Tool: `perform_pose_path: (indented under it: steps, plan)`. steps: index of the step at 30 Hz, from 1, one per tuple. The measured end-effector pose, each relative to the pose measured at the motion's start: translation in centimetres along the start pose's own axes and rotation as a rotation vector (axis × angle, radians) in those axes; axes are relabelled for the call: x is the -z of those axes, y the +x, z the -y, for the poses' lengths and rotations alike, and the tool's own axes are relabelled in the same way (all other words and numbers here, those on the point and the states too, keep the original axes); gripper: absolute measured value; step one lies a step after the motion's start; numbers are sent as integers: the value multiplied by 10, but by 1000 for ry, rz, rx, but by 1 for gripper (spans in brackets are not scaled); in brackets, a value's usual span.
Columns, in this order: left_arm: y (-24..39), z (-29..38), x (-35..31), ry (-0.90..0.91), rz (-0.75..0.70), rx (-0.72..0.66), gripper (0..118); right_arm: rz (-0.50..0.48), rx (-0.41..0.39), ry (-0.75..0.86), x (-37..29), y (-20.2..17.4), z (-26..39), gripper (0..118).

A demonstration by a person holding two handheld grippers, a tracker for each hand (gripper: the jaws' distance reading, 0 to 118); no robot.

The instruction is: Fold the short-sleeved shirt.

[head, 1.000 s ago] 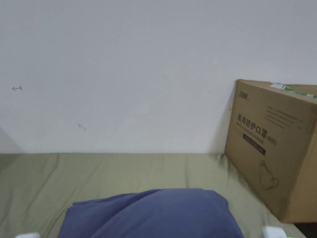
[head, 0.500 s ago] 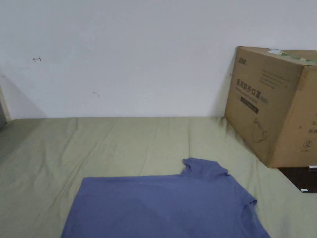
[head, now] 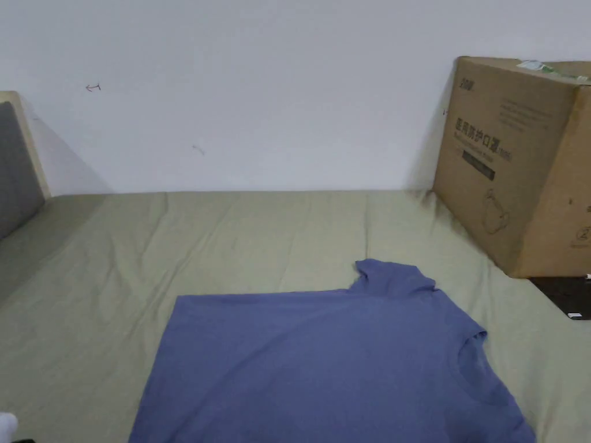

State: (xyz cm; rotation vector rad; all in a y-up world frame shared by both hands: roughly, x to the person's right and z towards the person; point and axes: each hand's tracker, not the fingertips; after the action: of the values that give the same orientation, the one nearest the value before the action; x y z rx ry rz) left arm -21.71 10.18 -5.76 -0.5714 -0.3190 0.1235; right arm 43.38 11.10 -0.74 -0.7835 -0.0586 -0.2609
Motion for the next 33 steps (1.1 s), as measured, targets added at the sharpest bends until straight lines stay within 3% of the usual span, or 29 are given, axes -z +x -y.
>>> perform_pose_path:
  steps: [2, 4, 5, 6, 8, 9, 10, 11, 12, 14, 18, 20, 21, 22, 23, 24, 25, 26, 29, 31, 33]
  plan:
    - [24, -7, -27, 181, -59, 39, 116, -39, -34, 166, -26, -29, -6, 115]
    - [57, -8, -61, 432, -138, 19, 113, -89, -15, 430, -57, -67, 2, 114]
    - [66, -9, -73, 519, -155, -6, 106, -140, 1, 518, -69, -79, 4, 111]
    - [74, -10, -83, 575, -152, -46, 85, -207, 29, 581, -79, -92, 4, 104]
    - [95, -14, -98, 626, -135, -63, 66, -271, 45, 633, -92, -115, 5, 99]
    - [99, -17, -99, 604, -137, -46, 42, -279, 36, 640, -95, -125, 5, 83]
    - [104, -23, -98, 568, -160, 0, 5, -276, 15, 627, -95, -134, 3, 42]
    - [109, -27, -98, 546, -208, 33, 0, -271, -14, 602, -94, -141, 0, 0]
    - [110, -28, -97, 491, -226, 67, 0, -293, -50, 580, -93, -143, -1, 0]
    - [103, -32, -88, 323, -194, 41, 0, -332, -80, 551, -92, -147, 0, 0]
    - [68, -18, -32, -224, -68, -118, 1, -313, -85, 500, -86, -148, 7, 0]
    - [53, 0, -5, -262, -81, -182, 1, -316, -60, 460, -79, -143, 11, 0]
    - [42, 9, 8, -281, -116, -223, 10, -315, -45, 441, -76, -141, 13, 0]
    - [31, 16, 21, -301, -142, -216, 31, -313, -38, 424, -73, -139, 15, 0]
    - [24, 25, 36, -338, -176, -220, 65, -310, -33, 410, -71, -138, 17, 0]
    - [17, 33, 51, -366, -202, -218, 112, -304, -23, 389, -66, -134, 17, 0]
    - [10, 41, 64, -393, -225, -225, 117, -297, -10, 375, -64, -133, 18, 0]
    - [4, 46, 71, -389, -243, -253, 110, -295, 0, 360, -62, -132, 18, 0]
    - [-15, 53, 108, -462, -300, -265, 111, -297, 18, 331, -56, -128, 17, 0]
    - [-16, 65, 119, -578, -297, -224, 113, -287, 17, 321, -53, -128, 17, 0]
    - [-3, 68, 126, -597, -280, -69, 115, -277, 5, 310, -49, -128, 16, 0]
